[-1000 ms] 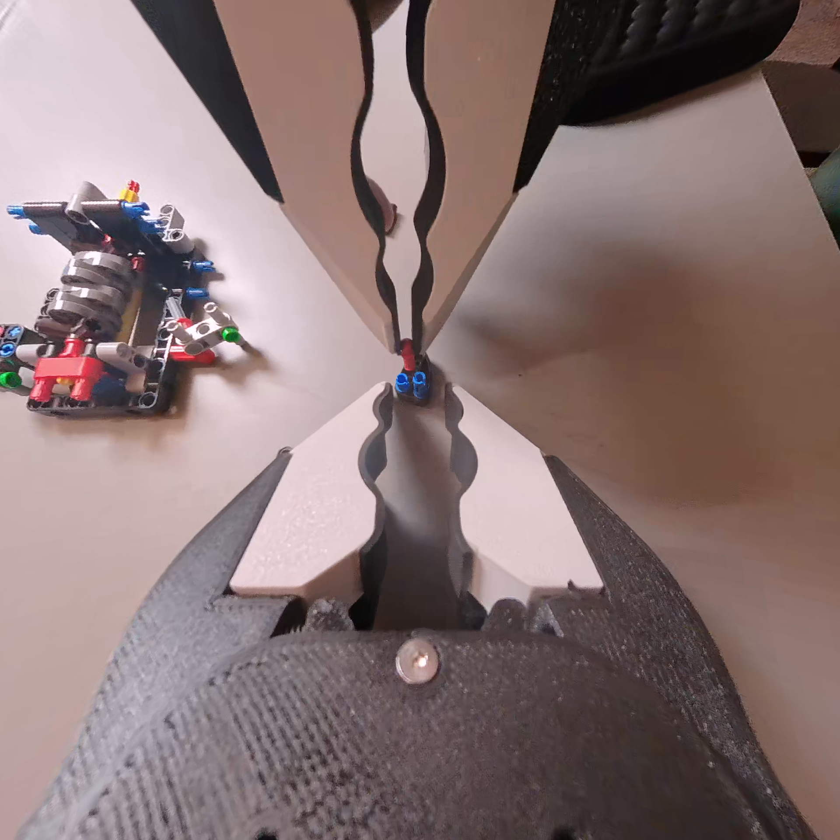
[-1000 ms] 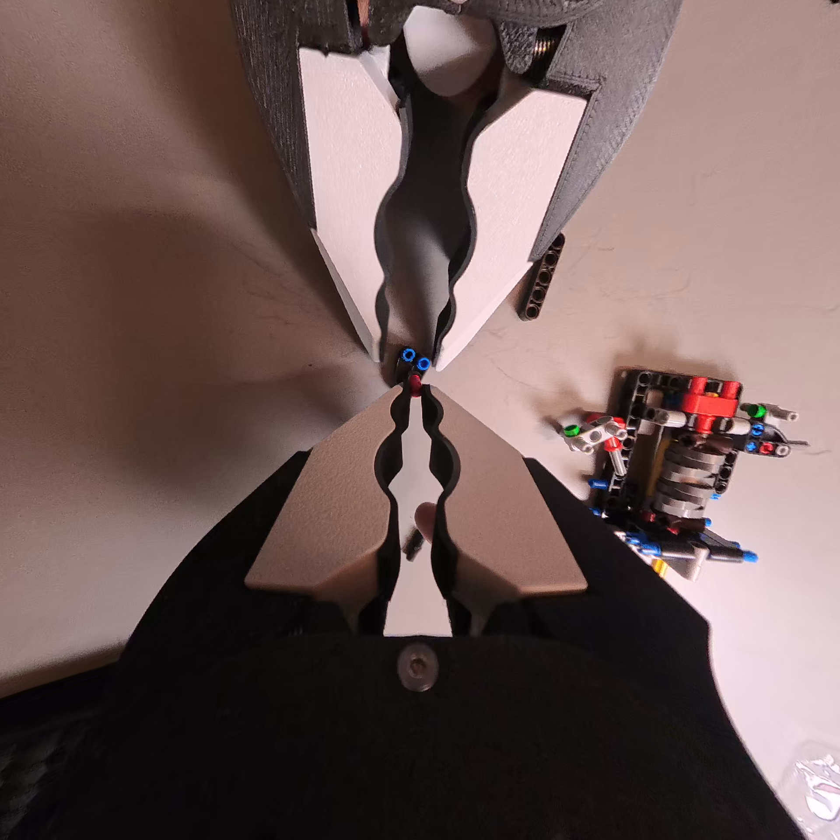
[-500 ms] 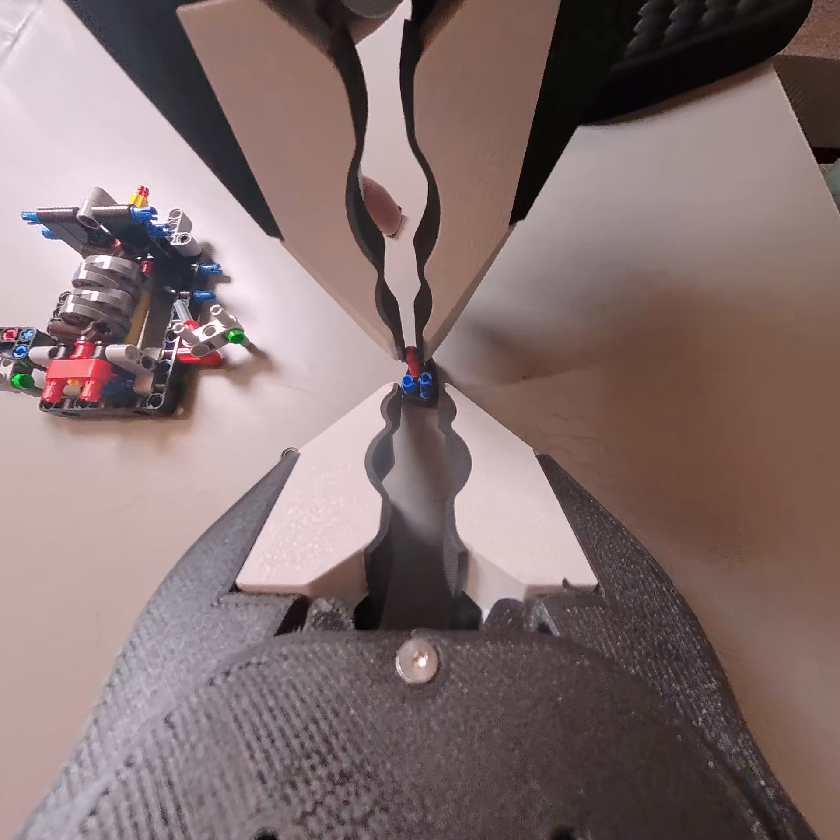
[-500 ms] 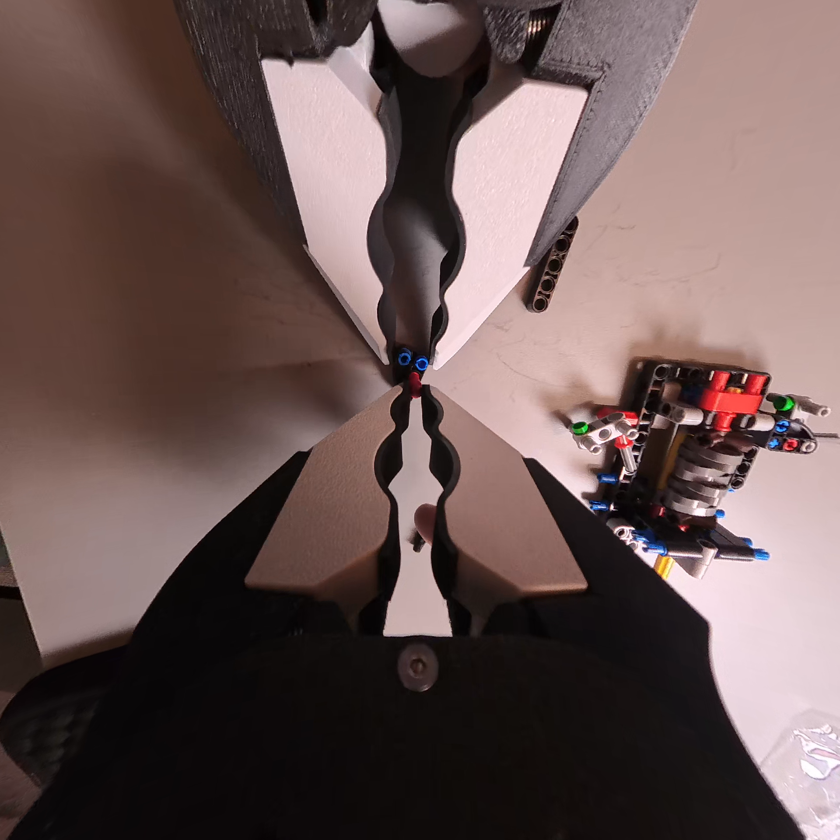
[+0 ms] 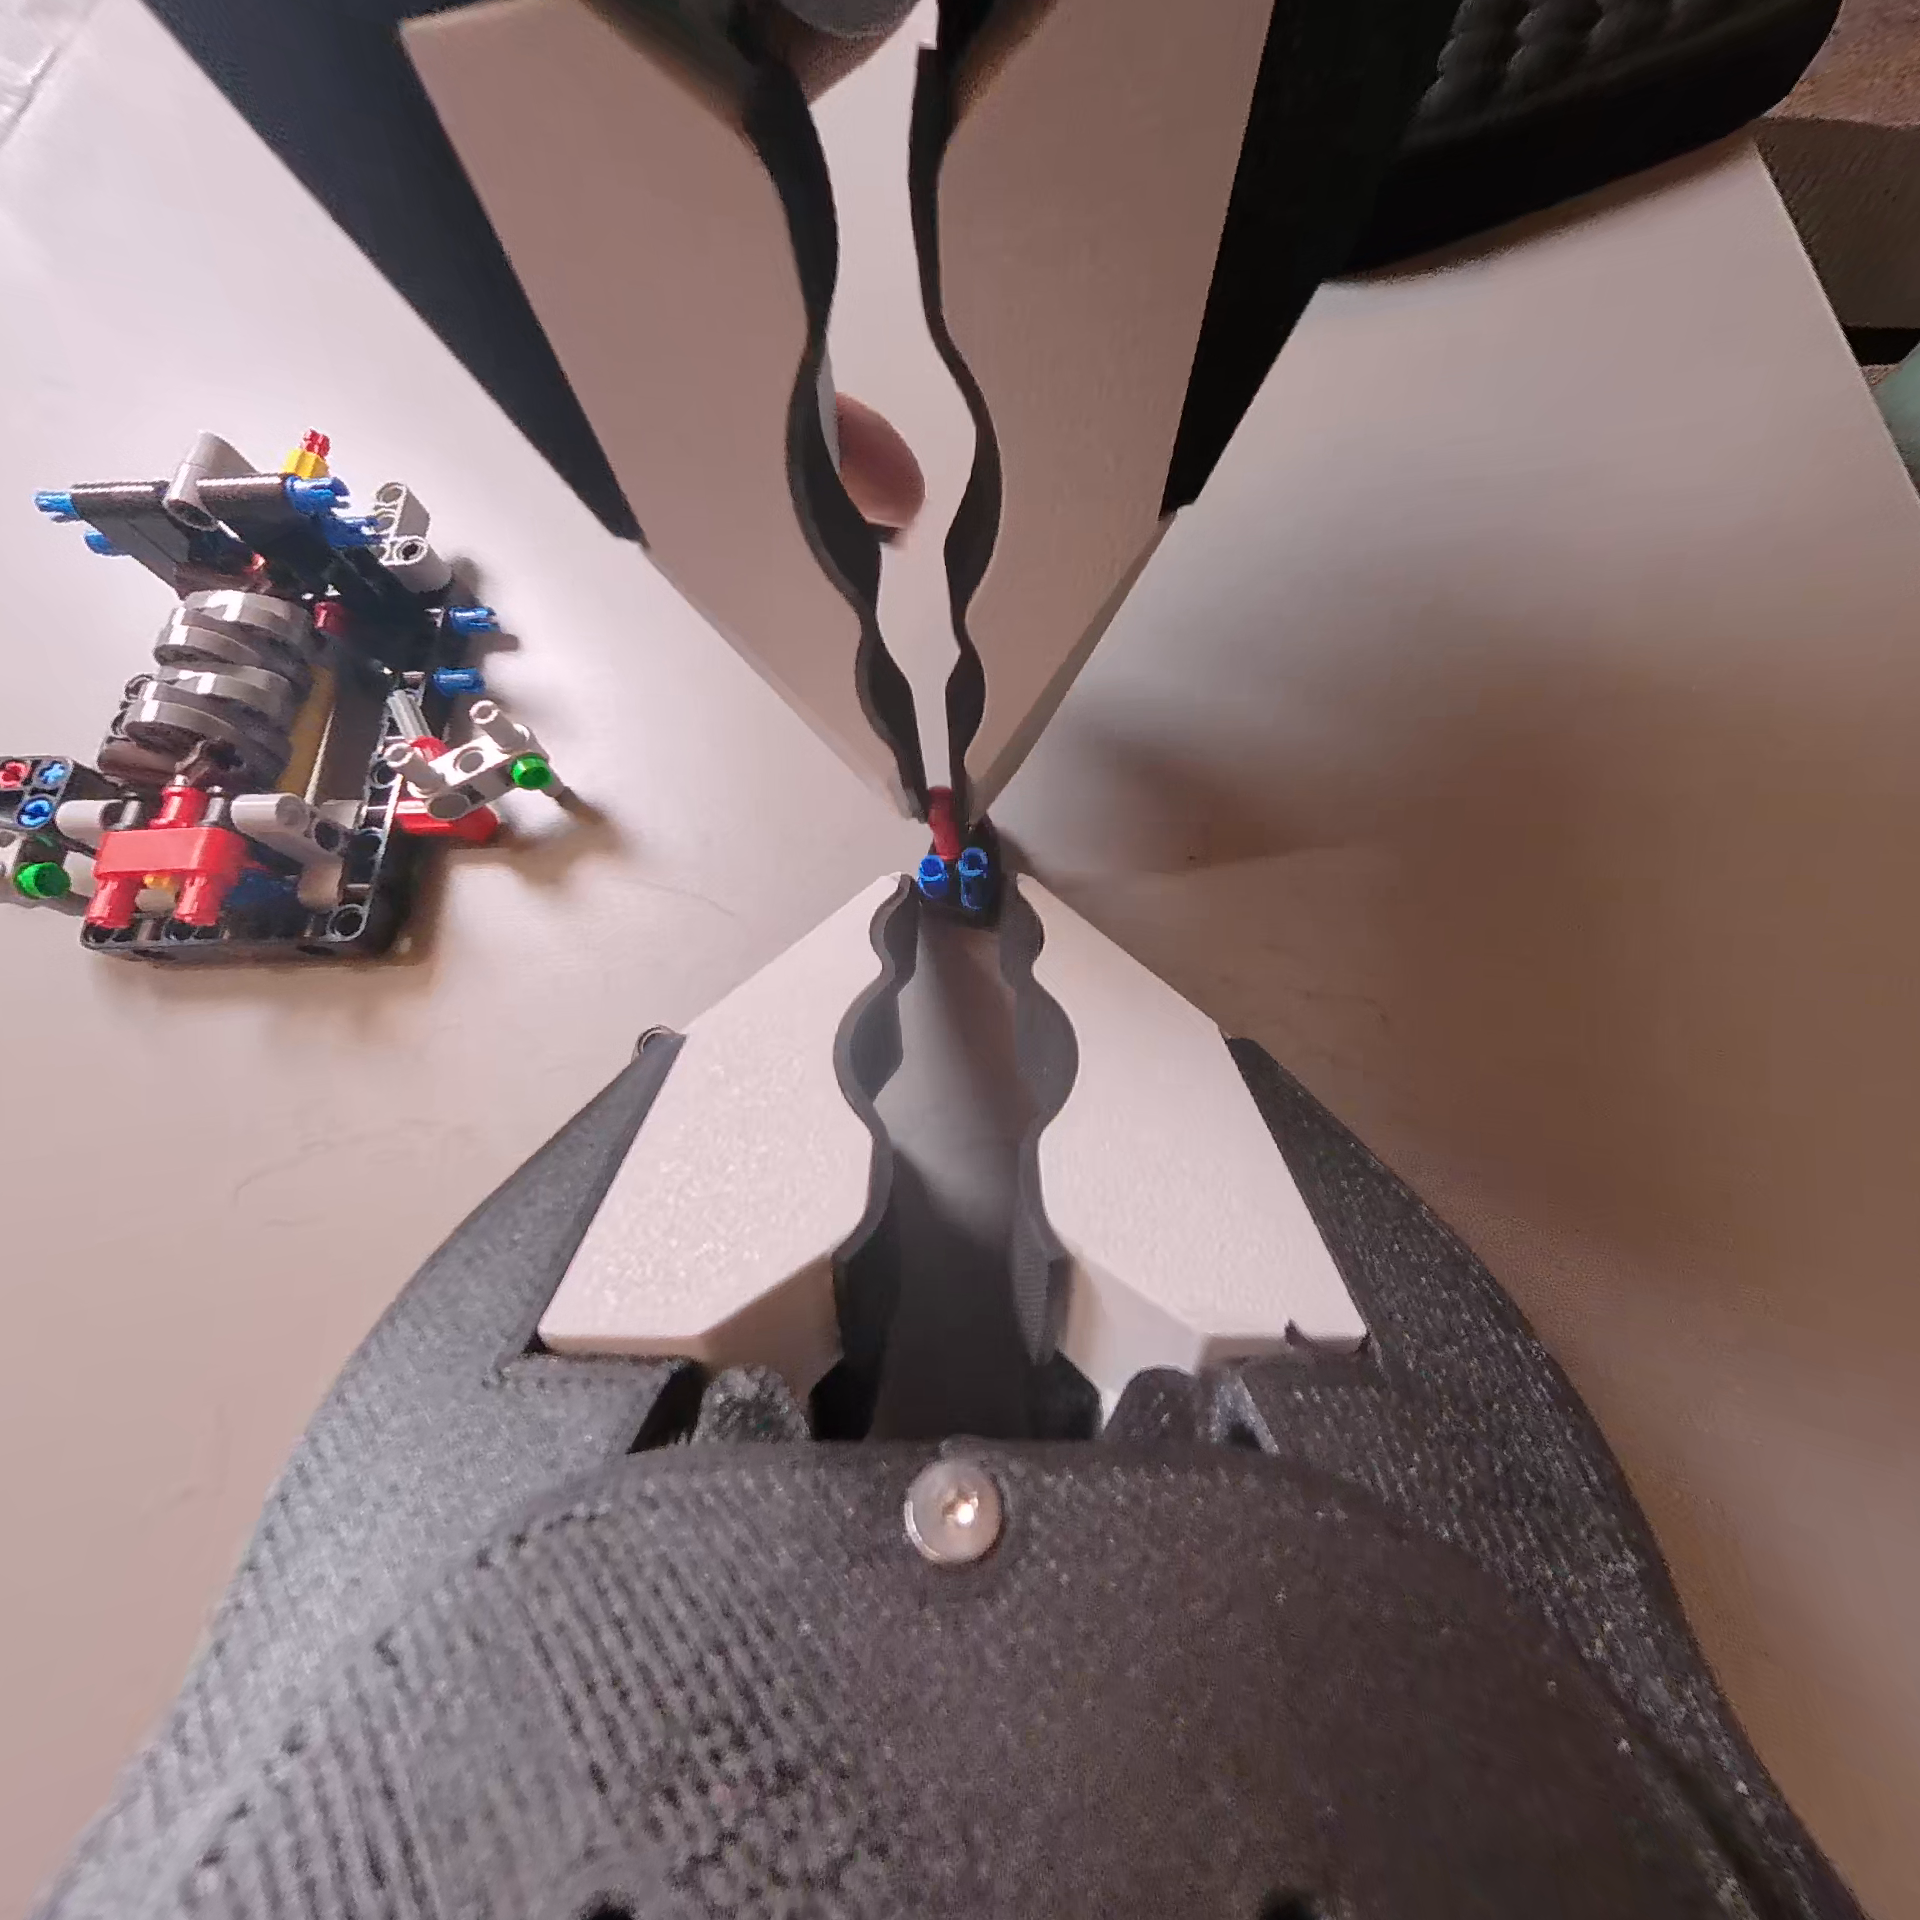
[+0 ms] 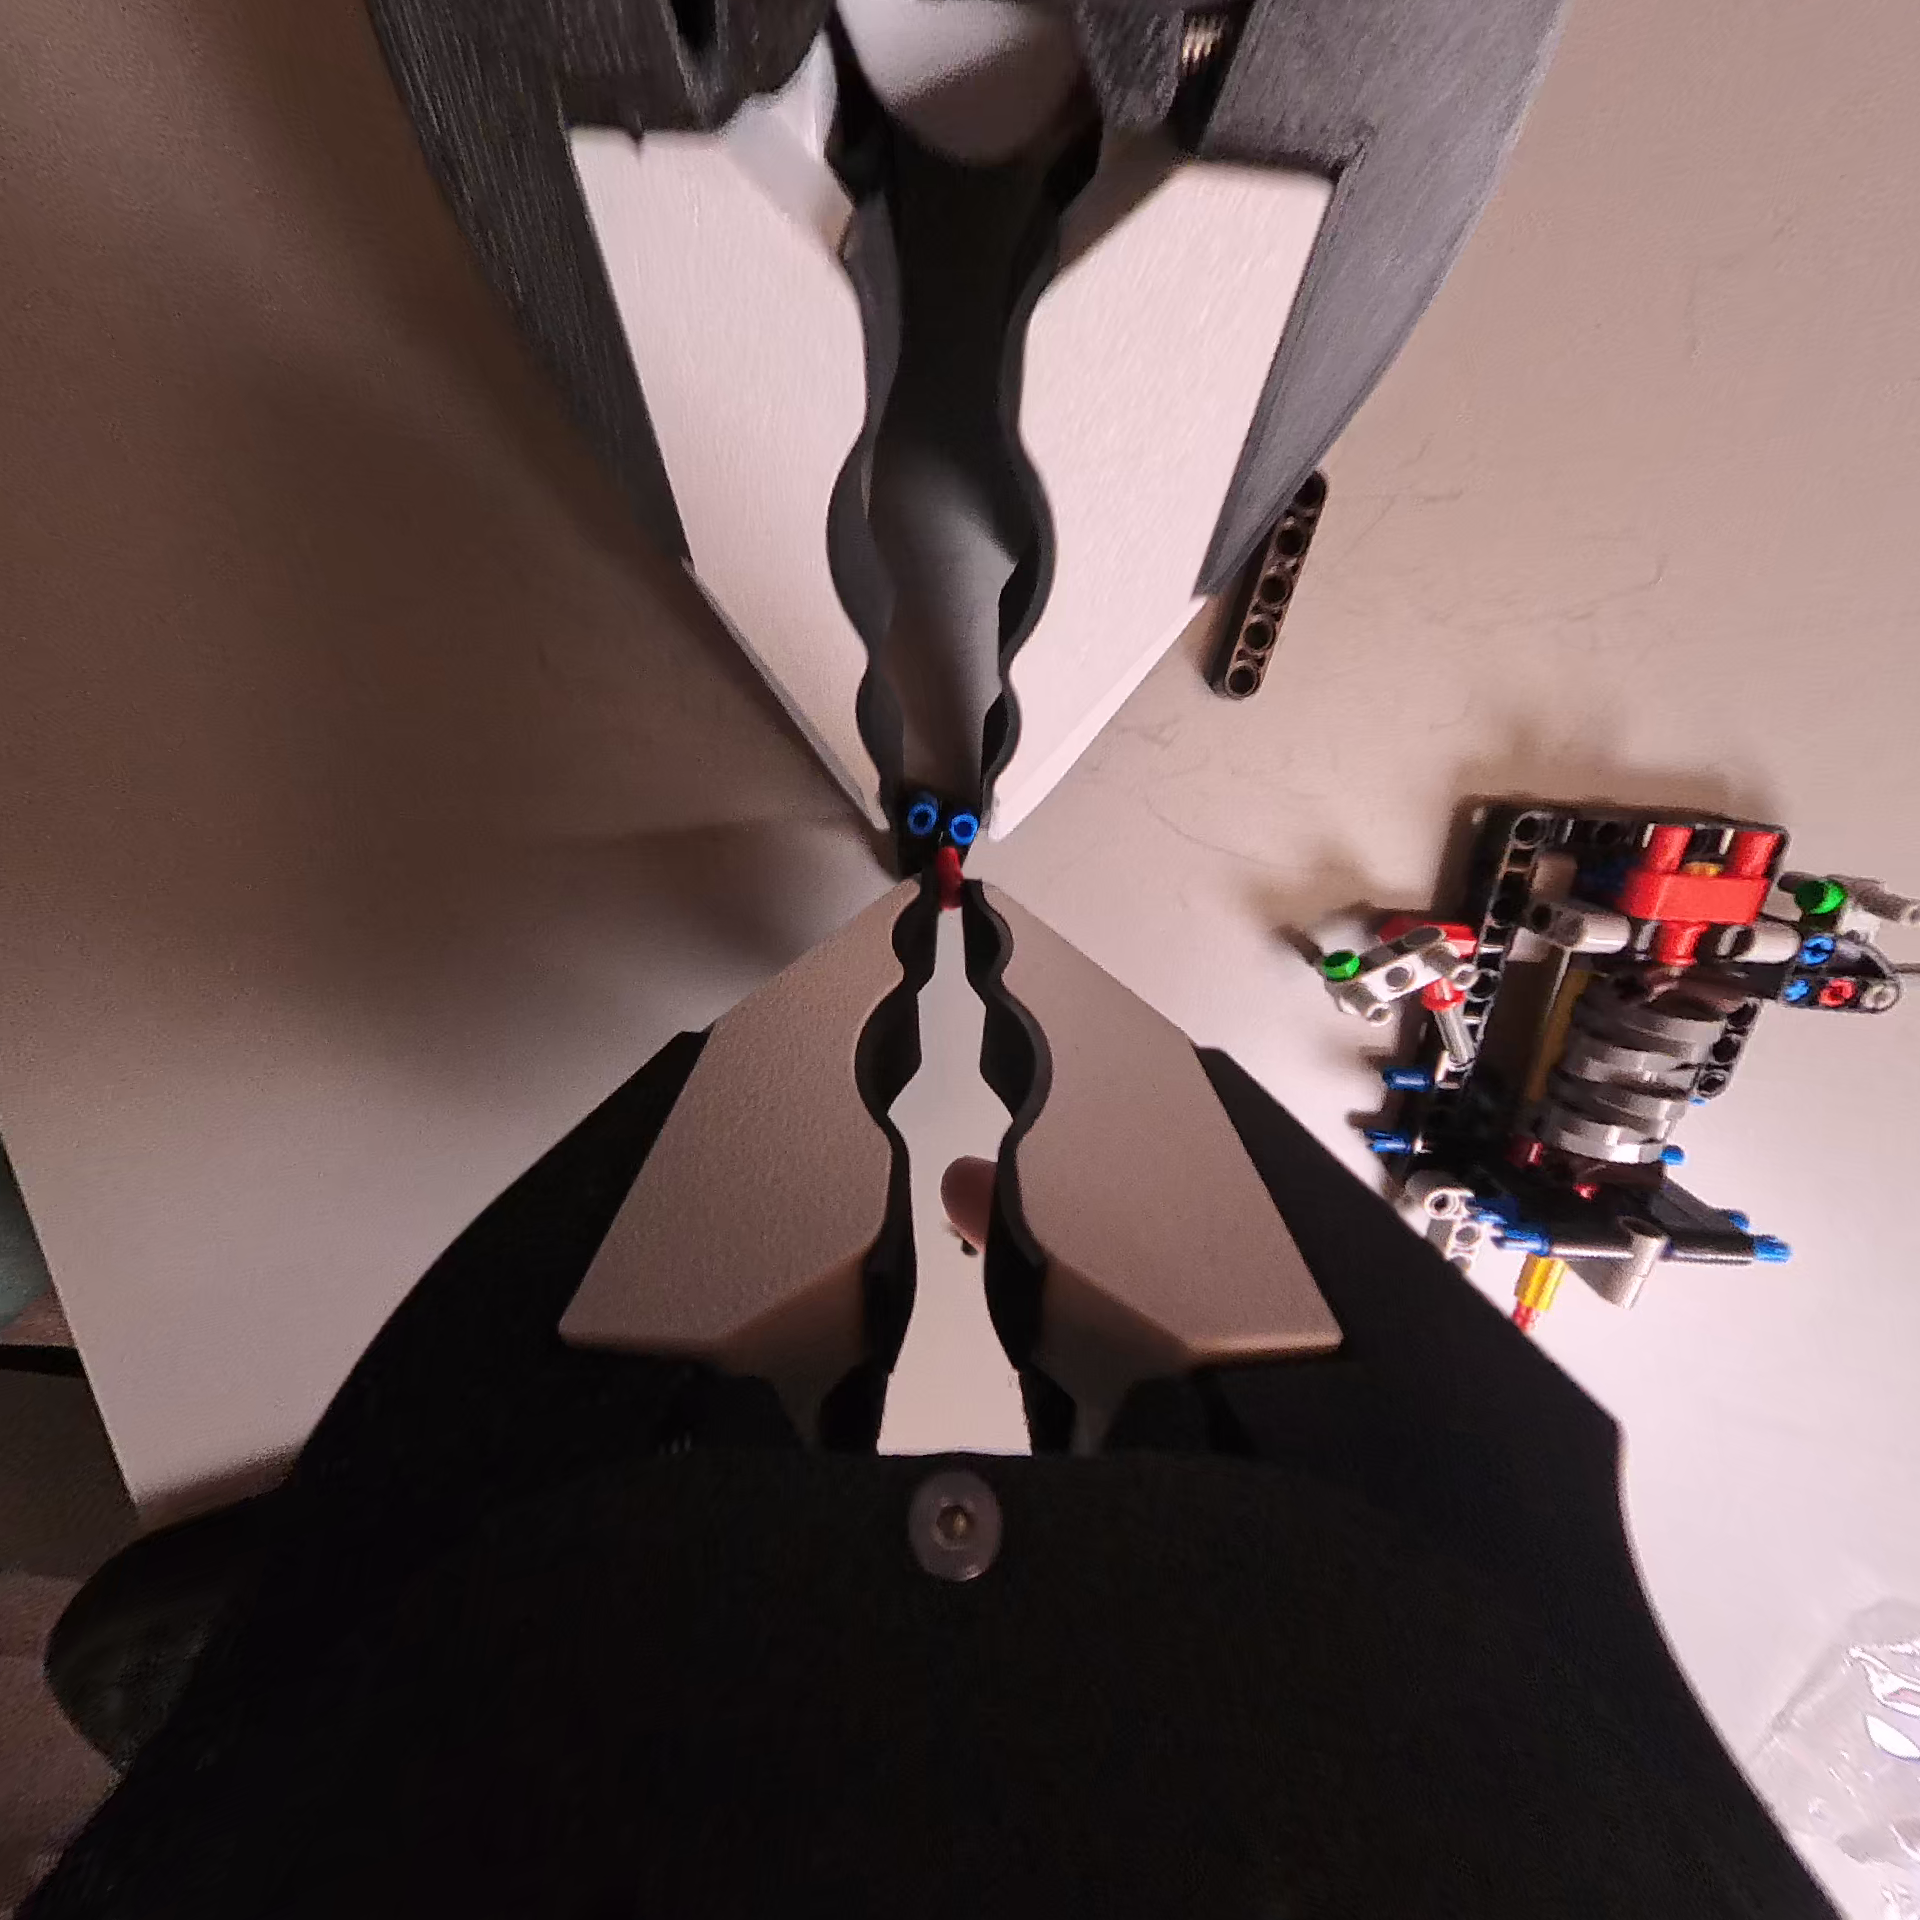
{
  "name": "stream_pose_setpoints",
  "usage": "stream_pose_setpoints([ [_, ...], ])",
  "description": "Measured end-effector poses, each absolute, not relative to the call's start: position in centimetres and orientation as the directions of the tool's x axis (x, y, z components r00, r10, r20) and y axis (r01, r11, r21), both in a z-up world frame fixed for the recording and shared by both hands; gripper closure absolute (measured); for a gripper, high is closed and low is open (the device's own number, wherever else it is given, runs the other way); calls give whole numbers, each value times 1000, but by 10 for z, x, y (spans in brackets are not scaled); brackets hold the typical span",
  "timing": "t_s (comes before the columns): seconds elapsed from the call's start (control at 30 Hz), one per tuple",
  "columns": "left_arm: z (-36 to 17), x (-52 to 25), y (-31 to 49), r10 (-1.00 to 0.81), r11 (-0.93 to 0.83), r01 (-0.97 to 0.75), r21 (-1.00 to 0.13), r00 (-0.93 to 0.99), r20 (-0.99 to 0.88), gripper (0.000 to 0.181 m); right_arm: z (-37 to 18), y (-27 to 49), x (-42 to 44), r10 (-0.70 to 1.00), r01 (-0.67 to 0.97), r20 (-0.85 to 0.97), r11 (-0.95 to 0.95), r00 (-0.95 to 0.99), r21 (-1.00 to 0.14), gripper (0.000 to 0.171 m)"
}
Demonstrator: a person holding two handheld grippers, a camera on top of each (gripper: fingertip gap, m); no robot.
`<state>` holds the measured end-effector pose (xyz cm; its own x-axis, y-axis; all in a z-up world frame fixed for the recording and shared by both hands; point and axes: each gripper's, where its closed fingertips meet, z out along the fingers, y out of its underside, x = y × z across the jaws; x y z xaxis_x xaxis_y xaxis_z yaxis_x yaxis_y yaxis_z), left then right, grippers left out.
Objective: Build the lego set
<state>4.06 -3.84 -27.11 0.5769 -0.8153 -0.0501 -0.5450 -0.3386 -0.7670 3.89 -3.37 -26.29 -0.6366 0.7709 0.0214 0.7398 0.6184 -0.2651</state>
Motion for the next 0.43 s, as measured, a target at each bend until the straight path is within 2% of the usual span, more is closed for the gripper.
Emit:
stream_pose_setpoints([
  [0.27,-271,40,-38,-815,-348,-539,-767,578,-37,168,-261,-37,35,798,739,21,568,-603,-362,169],
  [0.43,-271,40,-38,-815,-348,-538,-767,579,-36,168,-261,-36,35,792,739,19,577,-610,-347,169],
])
